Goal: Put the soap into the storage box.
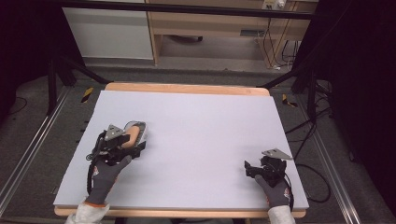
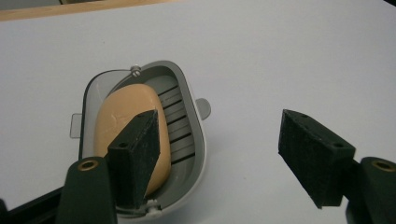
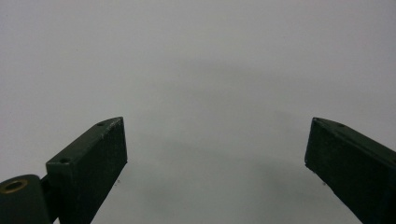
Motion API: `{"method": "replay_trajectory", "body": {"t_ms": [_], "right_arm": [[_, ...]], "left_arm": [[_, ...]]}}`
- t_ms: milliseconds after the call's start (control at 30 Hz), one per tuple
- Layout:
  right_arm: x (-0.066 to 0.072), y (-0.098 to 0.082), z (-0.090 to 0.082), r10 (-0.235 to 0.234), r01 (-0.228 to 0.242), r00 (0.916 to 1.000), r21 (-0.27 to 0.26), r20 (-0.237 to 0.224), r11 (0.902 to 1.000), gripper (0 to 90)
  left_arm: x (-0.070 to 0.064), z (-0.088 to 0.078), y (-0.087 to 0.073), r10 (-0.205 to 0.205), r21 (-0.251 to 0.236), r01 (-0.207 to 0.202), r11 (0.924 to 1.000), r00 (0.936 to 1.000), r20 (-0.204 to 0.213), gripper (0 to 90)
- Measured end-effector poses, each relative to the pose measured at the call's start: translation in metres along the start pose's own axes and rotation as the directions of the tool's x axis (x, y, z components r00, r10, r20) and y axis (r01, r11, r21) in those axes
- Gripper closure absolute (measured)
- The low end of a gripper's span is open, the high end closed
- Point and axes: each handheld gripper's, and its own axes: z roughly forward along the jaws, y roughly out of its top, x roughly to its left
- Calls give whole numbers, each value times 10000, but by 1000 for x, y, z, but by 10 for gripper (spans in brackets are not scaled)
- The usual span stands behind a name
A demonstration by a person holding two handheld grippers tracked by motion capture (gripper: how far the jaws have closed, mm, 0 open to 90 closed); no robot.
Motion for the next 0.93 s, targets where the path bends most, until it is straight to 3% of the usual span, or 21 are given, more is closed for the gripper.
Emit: {"method": "replay_trajectory", "body": {"t_ms": [300, 667, 933], "right_arm": [[-1, -1, -1, 89, -89, 9999, 11, 131, 10000, 59], [-3, -3, -1, 161, -163, 9996, 47, 235, 9999, 59], [-4, -3, -2, 185, -187, 9995, 47, 268, 9998, 59]], "left_arm": [[4, -18, -25, 80, 181, -79, 9998, 9999, -75, 268], [28, -30, -62, -252, 718, 300, 9970, 9974, -673, 244], [44, -29, -69, -339, 798, 428, 9959, 9935, -1091, 225]]}}
